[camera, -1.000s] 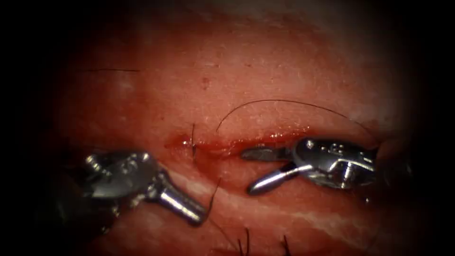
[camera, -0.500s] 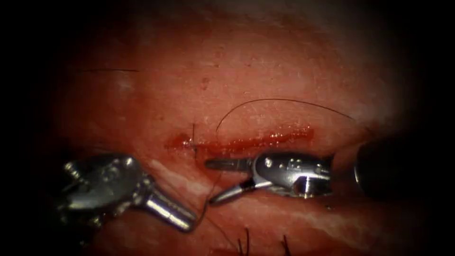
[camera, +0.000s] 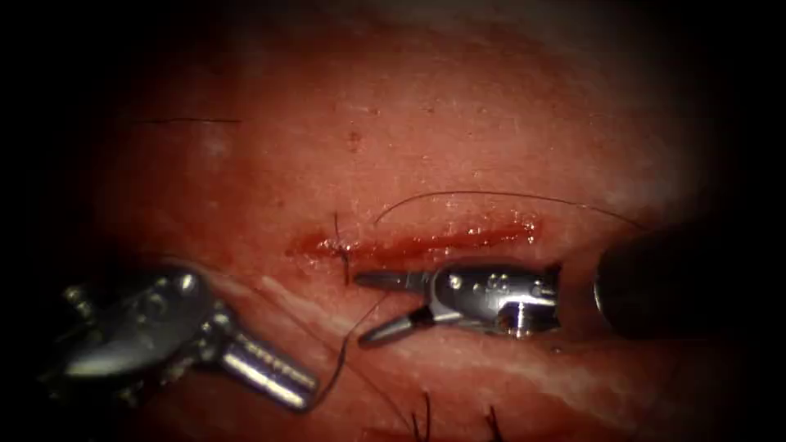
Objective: Wound Closure
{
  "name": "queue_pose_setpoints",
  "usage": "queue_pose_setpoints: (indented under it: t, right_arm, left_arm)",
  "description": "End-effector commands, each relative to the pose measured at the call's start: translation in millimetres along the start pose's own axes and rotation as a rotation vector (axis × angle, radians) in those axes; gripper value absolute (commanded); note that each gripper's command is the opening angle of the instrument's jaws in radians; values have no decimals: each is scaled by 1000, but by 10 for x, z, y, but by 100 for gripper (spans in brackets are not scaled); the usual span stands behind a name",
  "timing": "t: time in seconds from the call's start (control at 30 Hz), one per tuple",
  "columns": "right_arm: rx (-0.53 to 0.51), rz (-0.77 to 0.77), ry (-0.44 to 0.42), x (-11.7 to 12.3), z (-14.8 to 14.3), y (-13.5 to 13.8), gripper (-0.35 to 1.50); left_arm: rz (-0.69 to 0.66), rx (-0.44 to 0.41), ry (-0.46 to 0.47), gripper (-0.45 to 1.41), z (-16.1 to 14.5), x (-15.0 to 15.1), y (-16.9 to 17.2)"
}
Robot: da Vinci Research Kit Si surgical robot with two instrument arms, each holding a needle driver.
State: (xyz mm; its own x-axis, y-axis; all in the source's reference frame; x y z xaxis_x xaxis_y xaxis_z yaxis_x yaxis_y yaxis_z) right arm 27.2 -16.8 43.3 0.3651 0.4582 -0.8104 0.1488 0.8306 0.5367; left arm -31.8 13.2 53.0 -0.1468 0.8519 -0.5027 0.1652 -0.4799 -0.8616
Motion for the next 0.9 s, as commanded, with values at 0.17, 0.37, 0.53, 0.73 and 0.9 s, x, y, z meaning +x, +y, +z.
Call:
queue_pose_setpoints:
  t: [0.17, 0.37, 0.53, 0.73, 0.9]
  right_arm:
    - [14, 88, 4, 4, -1, -15, -35]
    - [-21, 231, -51, 8, -7, -19, -35]
    - [-4, 256, -44, 38, -20, -57, -35]
    - [6, 294, 13, 97, -36, -105, -35]
    - [2, 286, 24, 117, -39, -122, -35]
  left_arm:
    - [23, 19, -1, -45, 2, -7, -6]
    - [127, 97, 12, -45, -10, 4, -2]
    - [337, 306, -62, -45, -26, 1, -9]
    - [439, 482, -80, -45, -45, -14, -30]
    - [468, 561, -92, -45, -57, -21, -35]
